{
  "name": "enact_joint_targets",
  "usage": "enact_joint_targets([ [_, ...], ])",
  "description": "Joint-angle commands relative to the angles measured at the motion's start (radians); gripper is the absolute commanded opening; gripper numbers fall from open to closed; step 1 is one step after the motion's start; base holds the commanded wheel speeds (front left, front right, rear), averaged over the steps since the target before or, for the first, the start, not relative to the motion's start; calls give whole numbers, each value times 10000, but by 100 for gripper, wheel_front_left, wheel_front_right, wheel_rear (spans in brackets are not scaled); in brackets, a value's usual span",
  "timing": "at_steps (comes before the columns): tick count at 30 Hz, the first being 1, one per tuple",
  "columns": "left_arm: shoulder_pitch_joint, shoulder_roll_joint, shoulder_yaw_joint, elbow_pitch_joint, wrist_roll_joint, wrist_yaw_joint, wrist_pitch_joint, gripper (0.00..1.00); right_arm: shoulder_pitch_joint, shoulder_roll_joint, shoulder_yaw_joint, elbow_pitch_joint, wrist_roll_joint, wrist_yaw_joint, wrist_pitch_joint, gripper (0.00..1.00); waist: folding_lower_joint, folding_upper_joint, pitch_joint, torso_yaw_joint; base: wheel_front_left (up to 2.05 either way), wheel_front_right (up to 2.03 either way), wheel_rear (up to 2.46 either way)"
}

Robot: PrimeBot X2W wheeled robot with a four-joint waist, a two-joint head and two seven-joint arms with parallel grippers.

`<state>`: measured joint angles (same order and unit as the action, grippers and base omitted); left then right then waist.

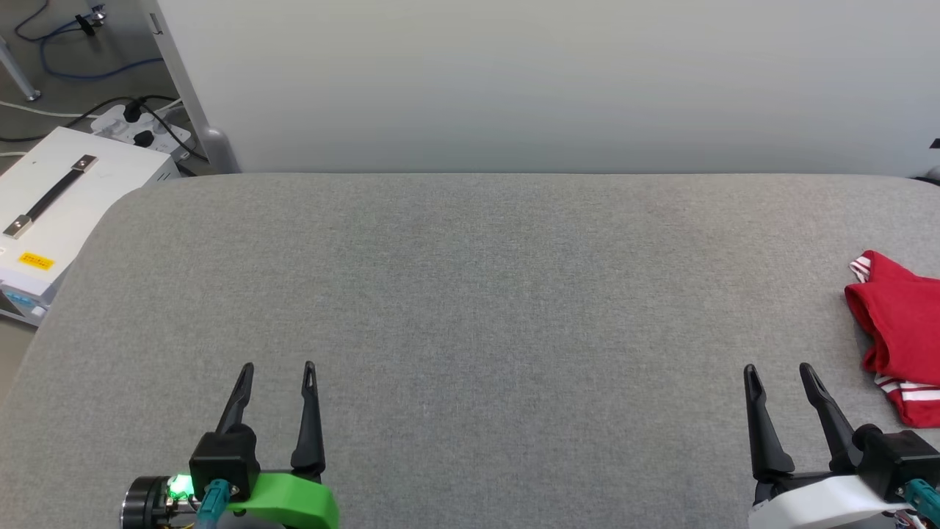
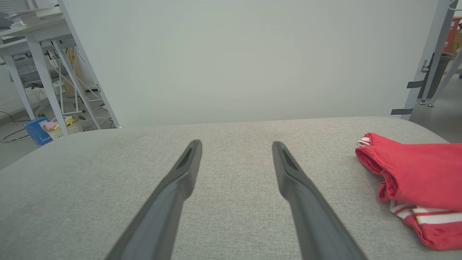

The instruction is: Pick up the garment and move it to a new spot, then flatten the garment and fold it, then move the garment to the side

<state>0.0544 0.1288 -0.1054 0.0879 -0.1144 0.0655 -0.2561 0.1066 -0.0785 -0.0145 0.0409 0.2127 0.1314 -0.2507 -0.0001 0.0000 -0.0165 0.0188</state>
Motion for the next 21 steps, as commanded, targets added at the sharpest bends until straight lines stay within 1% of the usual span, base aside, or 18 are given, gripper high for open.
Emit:
enact_joint_targets([
  [1, 139, -50, 44, -20, -74, -45, -57, 100, 155, 16, -28, -67, -36, -7, 12, 100, 1, 0, -8, 13, 0, 0, 0],
  [2, -1, -16, 20, -10, -12, -29, 10, 0, 30, 2, -19, 0, 0, 0, 16, 0, 1, 0, -9, 11, 0, 0, 0],
  [21, -77, -120, 160, -126, 146, -115, 368, 0, -120, 40, 7, -53, -291, -1, 357, 0, 1, -1, 15, -17, 0, 0, 0],
])
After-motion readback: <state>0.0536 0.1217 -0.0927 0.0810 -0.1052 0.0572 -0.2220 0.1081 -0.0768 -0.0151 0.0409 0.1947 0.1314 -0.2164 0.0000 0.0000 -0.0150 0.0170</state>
